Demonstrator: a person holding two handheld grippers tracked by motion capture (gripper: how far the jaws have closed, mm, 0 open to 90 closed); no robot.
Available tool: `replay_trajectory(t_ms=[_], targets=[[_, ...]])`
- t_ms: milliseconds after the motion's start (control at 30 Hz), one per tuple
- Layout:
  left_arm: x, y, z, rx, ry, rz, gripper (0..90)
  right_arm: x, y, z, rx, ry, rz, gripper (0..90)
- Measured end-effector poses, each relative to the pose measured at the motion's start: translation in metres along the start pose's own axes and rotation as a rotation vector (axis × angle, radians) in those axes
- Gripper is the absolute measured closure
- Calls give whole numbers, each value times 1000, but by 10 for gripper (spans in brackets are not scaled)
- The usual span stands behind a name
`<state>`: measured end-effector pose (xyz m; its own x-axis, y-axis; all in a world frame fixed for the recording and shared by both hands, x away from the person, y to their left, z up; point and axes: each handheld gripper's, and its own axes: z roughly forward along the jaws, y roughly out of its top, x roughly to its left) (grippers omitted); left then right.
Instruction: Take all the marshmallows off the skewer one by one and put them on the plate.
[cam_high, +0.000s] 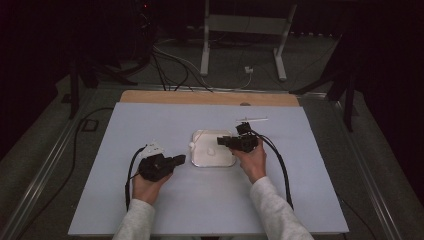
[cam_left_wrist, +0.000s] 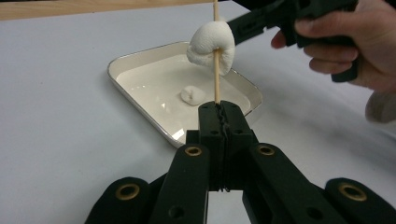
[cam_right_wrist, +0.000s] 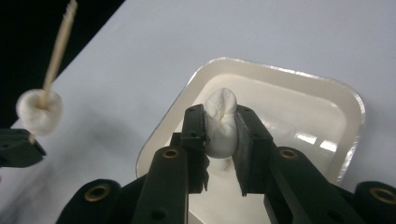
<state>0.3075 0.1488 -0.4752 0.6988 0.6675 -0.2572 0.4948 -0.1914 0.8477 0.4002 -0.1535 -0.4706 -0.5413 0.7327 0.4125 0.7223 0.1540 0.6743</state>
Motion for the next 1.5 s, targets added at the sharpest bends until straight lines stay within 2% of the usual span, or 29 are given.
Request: replay_trajectory(t_ms=[267, 333, 367, 400, 500, 533, 600, 633, 667, 700, 767, 800, 833, 900, 1000, 1100, 1133, 1267, 1500], targets=[[0, 0, 1, 1, 1, -3, 900, -1, -5, 8, 31, -27, -6, 748], [0, 0, 1, 4, 1, -2, 900, -2, -6, 9, 38, -30, -4, 723], [-1, 0, 1, 4, 2, -2, 900, -3, -6, 10, 42, -35, -3, 635], [-1, 0, 2, 5, 2, -3, 900, -3, -6, 10, 42, -35, -3, 635], [-1, 0, 2, 7, 1, -2, 900, -2, -7, 11, 47, -41, -16, 490], [-1, 0, 2, 7, 1, -3, 900, -2, -6, 10, 47, -34, -1, 419], [-2, 0, 3, 7, 3, -3, 900, -2, -6, 9, 43, -24, 12, 397], [-2, 0, 3, 6, 3, -3, 900, -2, -6, 8, 37, -10, 17, 378], [-2, 0, 2, 6, 3, -3, 900, 1, -5, 6, 20, 7, 16, 321], [-1, 0, 2, 6, 4, -3, 900, 1, -5, 6, 20, 7, 16, 321], [-2, 0, 2, 6, 4, -2, 900, 5, -2, 2, -1, 47, 21, 280], [-2, 0, 2, 6, 5, -1, 900, 5, -2, 2, -1, 47, 21, 280], [-2, 0, 2, 6, 5, -1, 900, 8, -1, 0, -14, 83, 26, 244], [-2, 0, 2, 5, 6, -1, 900, 9, 0, -1, -20, 97, 24, 225], [-2, 0, 2, 4, 6, -4, 900, 14, 1, -4, -36, 162, 25, 150], [-3, 0, 3, 4, 3, -2, 900, 16, 2, -5, -42, 182, 26, 132], [-3, 0, 3, 3, 3, -3, 900, 18, 2, -6, -47, 199, 29, 85], [-5, 1, 4, -1, -2, -4, 900, 24, 2, -6, -47, 221, 28, 34], [-11, 4, 6, -5, -15, 9, 900, 32, 1, -2, -37, 268, 32, 31]])
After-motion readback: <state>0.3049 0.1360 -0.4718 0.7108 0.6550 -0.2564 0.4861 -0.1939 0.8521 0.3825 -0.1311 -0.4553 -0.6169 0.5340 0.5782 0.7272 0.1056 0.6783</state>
